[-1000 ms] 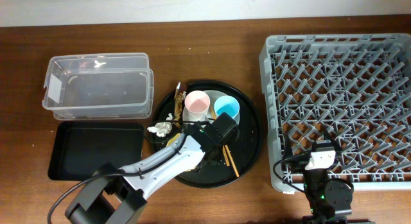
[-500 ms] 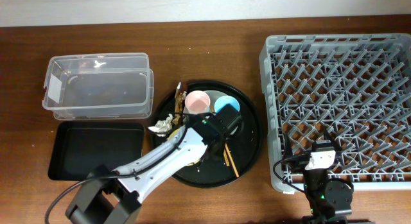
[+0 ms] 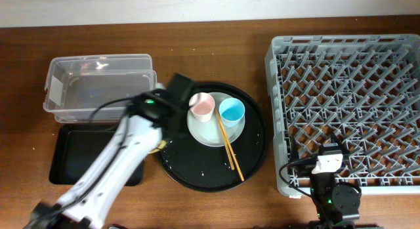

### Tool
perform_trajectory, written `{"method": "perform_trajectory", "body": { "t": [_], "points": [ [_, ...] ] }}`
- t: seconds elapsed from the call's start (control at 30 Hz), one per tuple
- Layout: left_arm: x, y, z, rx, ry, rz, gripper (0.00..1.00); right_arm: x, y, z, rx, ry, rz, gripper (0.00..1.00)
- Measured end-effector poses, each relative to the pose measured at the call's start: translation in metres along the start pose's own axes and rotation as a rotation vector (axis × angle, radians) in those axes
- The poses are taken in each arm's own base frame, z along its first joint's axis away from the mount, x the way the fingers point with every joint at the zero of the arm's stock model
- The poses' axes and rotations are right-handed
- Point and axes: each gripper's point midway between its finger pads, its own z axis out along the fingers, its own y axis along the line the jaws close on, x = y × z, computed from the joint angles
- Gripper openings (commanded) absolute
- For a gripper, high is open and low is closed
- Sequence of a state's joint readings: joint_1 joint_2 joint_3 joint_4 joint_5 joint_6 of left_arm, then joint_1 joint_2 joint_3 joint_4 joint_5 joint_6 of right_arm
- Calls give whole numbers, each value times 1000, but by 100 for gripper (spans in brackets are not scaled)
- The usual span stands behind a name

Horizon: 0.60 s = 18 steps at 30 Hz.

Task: Sort waste into correct bins and load items into the dishwasher rack
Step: 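Carry the yellow bowl left over the black tray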

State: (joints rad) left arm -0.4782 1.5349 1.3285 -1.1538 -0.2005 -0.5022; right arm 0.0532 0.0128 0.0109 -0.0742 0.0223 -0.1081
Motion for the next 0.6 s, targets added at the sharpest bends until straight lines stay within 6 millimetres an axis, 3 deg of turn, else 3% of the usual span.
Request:
{"method": "perform_trajectory", "body": {
  "t": [0.13, 0.27, 0.6],
  "points": [
    [-12, 38, -16, -14, -46, -105, 0, 0, 0, 0, 0, 0, 0, 98],
    [-13, 75, -17, -43, -24, -205, 0, 0, 0, 0, 0, 0, 0, 98],
    [-8, 104, -9, 76, 60, -284, 0, 0, 0, 0, 0, 0, 1, 98]
  ]
}}
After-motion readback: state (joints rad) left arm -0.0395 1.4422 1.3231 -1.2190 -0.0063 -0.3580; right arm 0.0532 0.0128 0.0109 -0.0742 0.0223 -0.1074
